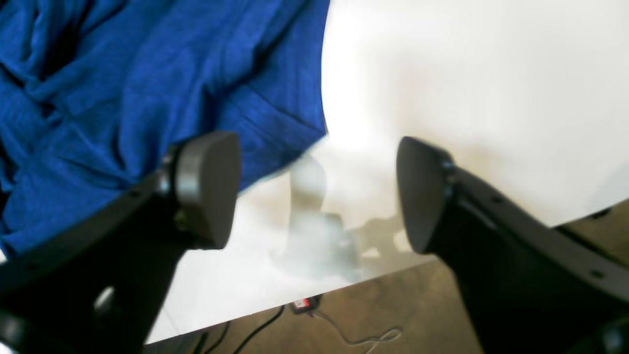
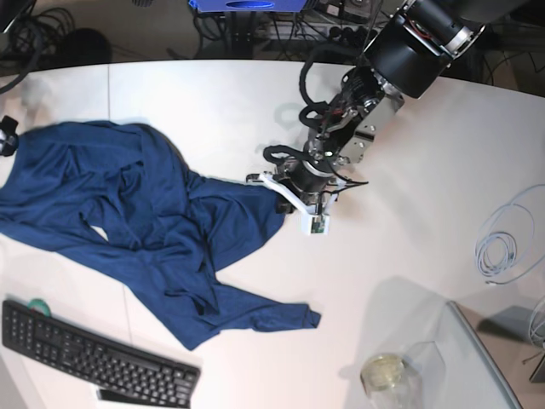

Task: Layout the t-shirt on the table in an organized manner, then fold the t-shirt properly
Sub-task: 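Grasp the shirt edge with the left gripper and pull it away from the right gripper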

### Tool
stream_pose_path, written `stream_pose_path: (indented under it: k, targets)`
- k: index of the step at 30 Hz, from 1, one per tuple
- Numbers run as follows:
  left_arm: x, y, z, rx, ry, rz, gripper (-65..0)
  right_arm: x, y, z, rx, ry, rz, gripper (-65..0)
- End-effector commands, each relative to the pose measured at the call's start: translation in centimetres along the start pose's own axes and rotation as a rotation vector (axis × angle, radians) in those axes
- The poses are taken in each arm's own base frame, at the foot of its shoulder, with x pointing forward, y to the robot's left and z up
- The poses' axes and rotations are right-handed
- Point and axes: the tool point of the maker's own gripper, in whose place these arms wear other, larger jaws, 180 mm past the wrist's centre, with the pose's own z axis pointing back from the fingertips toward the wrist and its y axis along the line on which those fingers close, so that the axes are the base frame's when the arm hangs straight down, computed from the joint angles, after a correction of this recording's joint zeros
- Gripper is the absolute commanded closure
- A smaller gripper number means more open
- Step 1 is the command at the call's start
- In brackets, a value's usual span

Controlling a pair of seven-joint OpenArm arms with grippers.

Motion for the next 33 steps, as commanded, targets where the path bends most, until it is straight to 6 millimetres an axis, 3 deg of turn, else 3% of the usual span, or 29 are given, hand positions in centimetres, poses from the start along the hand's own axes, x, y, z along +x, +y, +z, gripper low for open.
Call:
stream_pose_path:
  k: [1,7,15,17,18,21,22,25,28,33]
  targets:
    - [0.4,-0.2,0.0,0.002,0.008,0.009,0.0,1.6,0.0,0.0,0.011,-0.041,-0.005,-48.5]
    - [2.1,-0.3,0.6,-0.017,-0.031,-0.003,0.0,-0.1,0.9,-3.0,0.067,0.043,-0.103,-48.2]
    - [3.0,-0.2,1.2,-0.029,-0.054,-0.016,0.0,-1.6,1.3,-4.4,0.088,0.095,-0.158,-47.4]
    - [3.3,0.7,1.5,-0.019,-0.060,-0.029,0.0,-2.0,1.3,-4.6,0.091,0.105,-0.166,-41.6]
    - [3.6,0.8,1.6,-0.021,-0.068,-0.034,0.0,-2.0,1.3,-4.7,0.094,0.105,-0.171,-34.8]
    - [4.6,2.6,2.3,0.018,-0.087,-0.057,0.0,-1.1,1.6,-5.0,0.102,0.077,-0.180,-6.8]
    - [5.0,3.6,2.6,0.047,-0.094,-0.064,0.0,-0.6,1.5,-4.8,0.098,0.067,-0.172,0.0]
    - [5.7,5.2,4.0,0.075,-0.089,-0.093,0.0,1.5,0.9,-3.5,0.080,0.033,-0.131,-3.3]
    - [7.3,6.2,5.5,0.078,-0.111,-0.109,0.0,3.2,1.2,-1.9,0.066,0.030,-0.072,0.0]
    - [9.6,7.9,8.8,0.102,-0.148,-0.018,0.0,5.5,2.5,1.2,0.043,0.065,0.018,-0.2]
